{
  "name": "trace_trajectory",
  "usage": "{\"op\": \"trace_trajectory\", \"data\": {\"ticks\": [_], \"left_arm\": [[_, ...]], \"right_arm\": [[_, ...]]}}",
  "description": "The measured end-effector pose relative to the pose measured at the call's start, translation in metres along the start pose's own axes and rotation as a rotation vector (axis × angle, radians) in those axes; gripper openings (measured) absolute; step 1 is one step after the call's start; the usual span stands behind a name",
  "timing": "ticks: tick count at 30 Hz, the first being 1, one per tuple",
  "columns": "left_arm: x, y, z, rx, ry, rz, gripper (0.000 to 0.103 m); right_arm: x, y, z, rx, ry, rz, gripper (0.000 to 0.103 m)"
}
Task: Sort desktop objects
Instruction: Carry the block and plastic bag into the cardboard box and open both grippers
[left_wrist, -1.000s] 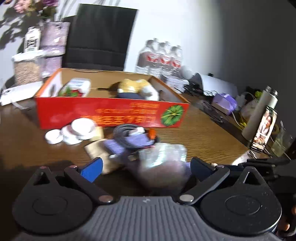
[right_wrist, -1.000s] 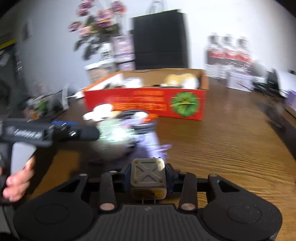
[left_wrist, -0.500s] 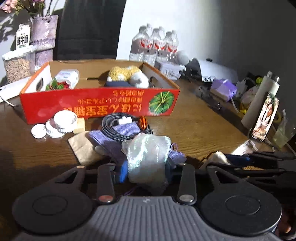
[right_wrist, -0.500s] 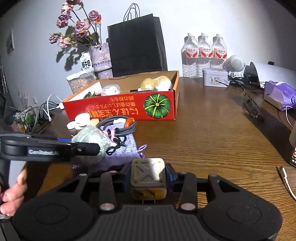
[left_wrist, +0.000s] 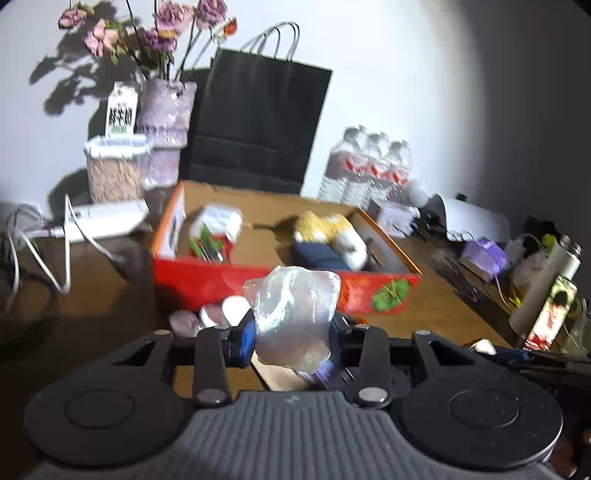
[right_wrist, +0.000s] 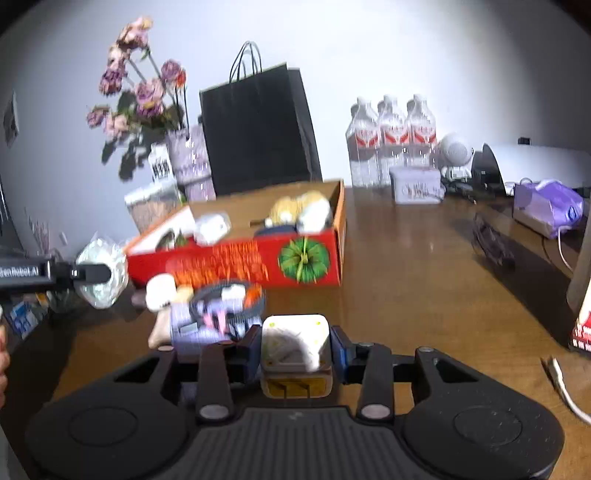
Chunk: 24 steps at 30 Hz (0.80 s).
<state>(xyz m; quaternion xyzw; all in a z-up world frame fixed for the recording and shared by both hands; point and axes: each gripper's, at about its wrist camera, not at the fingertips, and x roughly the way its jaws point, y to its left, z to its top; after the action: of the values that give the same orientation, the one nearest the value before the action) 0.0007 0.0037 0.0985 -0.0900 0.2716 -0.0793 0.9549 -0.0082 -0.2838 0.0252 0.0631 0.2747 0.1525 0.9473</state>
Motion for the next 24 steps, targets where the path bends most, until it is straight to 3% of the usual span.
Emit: {"op": "trace_trajectory", "data": {"ticks": [4, 8, 13, 19, 24], "left_arm": [[0.019, 0.010, 0.033, 0.043, -0.033, 0.024, 0.039], [0.066, 0.024, 0.071, 0.033, 0.016, 0.017, 0.039], [0.138, 0.024, 0.104, 0.071, 0.107, 0.015, 0.039], [0.201, 0.024, 0.113, 0.107, 0.182, 0.056, 0.039], [0.237, 0.020, 0.120, 0.126, 0.236, 0.076, 0.040]], "right_arm": [[0.016, 0.006, 0.038, -0.001, -0.051, 0.020, 0.037], [0.061, 0.017, 0.091, 0.011, -0.031, 0.039, 0.037], [0.153, 0.020, 0.135, -0.015, 0.155, -0.034, 0.037], [0.226, 0.025, 0.138, -0.126, 0.328, -0.230, 0.037], [0.243, 0.038, 0.117, -0.239, 0.327, -0.309, 0.039]]}}
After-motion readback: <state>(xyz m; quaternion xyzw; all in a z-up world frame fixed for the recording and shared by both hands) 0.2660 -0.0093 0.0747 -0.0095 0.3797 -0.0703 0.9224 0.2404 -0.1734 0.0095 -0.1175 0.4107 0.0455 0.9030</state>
